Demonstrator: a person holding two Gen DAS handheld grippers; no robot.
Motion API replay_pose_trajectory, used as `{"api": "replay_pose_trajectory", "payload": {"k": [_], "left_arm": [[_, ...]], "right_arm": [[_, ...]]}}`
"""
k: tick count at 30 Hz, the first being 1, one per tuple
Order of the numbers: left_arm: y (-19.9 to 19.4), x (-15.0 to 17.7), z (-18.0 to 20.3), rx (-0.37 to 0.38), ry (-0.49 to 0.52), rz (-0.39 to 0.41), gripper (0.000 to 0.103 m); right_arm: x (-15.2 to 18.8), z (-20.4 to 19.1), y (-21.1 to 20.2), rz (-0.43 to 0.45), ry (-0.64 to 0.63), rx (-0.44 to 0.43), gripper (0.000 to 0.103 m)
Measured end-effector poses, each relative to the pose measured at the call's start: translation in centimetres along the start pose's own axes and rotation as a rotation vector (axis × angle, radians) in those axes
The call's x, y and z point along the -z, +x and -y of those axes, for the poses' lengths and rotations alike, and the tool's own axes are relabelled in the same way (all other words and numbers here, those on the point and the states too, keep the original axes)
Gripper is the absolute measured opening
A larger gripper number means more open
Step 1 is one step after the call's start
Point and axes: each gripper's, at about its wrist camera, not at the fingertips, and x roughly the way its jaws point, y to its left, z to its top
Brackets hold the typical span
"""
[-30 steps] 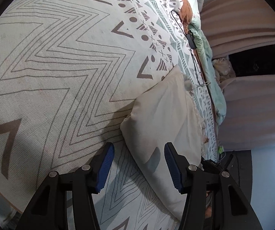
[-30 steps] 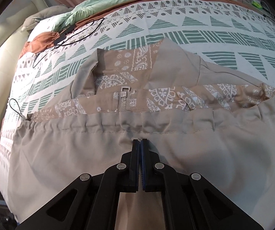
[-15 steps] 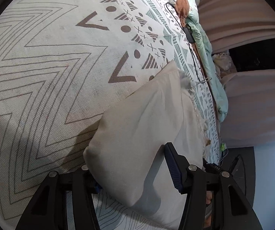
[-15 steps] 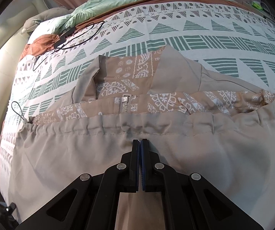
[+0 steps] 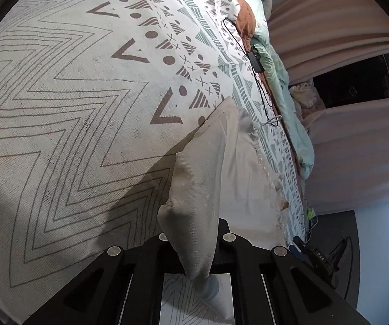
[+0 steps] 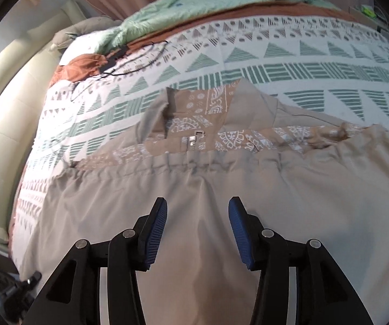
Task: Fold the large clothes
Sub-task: 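Grasp the folded jacket edge with the left tool and lift it while the right tool opens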
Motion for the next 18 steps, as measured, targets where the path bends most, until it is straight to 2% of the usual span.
{"api": "replay_pose_trajectory", "payload": {"k": [12,18], "left_arm": [[-4.2,2.6,0.5,0.044,0.009,0.045,0.006],[-4.9,3.3,-0.9,0.058,-0.02,0.04,0.006]], "right_arm": [[8.8,0.0,-7.3,0.009,-0.009,-0.039,0.047],[12.7,-0.4,-8.3,-0.018,-0.03,-0.035,0.033]]}}
